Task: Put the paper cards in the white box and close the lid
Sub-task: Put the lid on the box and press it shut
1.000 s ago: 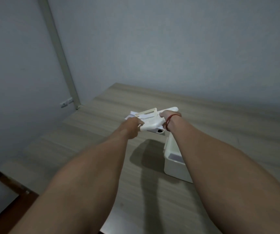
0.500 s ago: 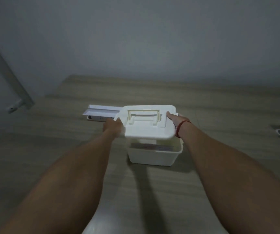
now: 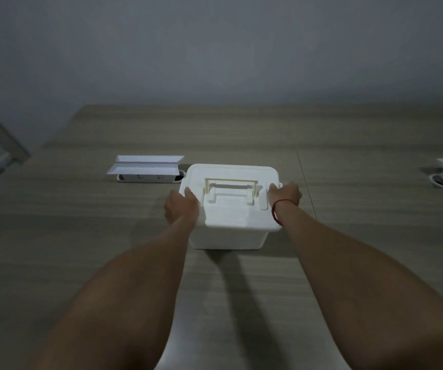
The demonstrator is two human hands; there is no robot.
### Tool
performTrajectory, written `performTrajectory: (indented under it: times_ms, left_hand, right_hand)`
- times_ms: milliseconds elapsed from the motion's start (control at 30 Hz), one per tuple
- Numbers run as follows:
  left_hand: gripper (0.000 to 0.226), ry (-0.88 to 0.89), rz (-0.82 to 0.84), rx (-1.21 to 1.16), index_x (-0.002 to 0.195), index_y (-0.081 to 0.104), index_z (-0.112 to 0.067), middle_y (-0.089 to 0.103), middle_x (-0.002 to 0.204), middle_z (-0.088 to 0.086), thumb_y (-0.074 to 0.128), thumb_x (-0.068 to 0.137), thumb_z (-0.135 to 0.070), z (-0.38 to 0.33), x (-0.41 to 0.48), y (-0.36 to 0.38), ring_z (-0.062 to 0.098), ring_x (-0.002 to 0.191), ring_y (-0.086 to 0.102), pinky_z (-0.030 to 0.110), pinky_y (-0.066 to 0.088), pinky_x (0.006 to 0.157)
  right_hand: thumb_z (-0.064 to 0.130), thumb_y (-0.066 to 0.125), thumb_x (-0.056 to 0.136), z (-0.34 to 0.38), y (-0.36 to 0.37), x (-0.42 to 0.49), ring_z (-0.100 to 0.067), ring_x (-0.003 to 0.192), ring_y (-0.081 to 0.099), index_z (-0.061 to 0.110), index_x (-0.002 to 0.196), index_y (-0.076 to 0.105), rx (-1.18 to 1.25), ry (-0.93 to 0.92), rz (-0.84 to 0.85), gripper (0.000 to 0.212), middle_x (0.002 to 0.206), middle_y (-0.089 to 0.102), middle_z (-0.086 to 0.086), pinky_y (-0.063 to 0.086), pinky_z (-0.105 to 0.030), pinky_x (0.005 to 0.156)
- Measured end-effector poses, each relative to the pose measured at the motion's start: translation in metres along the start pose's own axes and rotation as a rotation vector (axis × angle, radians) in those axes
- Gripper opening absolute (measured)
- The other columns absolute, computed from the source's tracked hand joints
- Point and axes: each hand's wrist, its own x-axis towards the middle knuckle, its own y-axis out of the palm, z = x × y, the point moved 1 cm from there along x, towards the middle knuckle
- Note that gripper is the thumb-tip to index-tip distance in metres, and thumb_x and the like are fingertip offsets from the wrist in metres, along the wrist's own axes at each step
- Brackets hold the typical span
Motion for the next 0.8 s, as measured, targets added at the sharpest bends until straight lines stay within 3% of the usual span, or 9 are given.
performTrajectory:
  times_ms: [333,800]
  left_hand:
    - [0.047,-0.087,0.079,0.004,0.128,0.052,0.008,0.056,0.133,0.026,0.043,0.098,-0.027,0.016,0.012,0.001,0.04,0.124,0.054,0.039,0.045,0.099]
    - [0.049,0.004,0.109,0.074,0.119,0.059,0.009,0.061,0.124,0.027,0.042,0.096,-0.031,0.025,0.025,0.002,0.042,0.116,0.057,0.04,0.047,0.09]
  right_hand:
    - [0.01,0.054,0.09,-0.007,0.017,0.002,-0.034,0.116,0.06,-0.002,0.12,0.059,-0.067,-0.057,0.089,0.033,0.127,0.062,-0.019,0.049,-0.033,0.094]
    - [0.014,0.056,0.093,-0.009,0.021,0.001,-0.034,0.126,0.053,0.001,0.132,0.051,-0.178,-0.057,0.131,0.042,0.138,0.055,-0.018,0.043,-0.036,0.102]
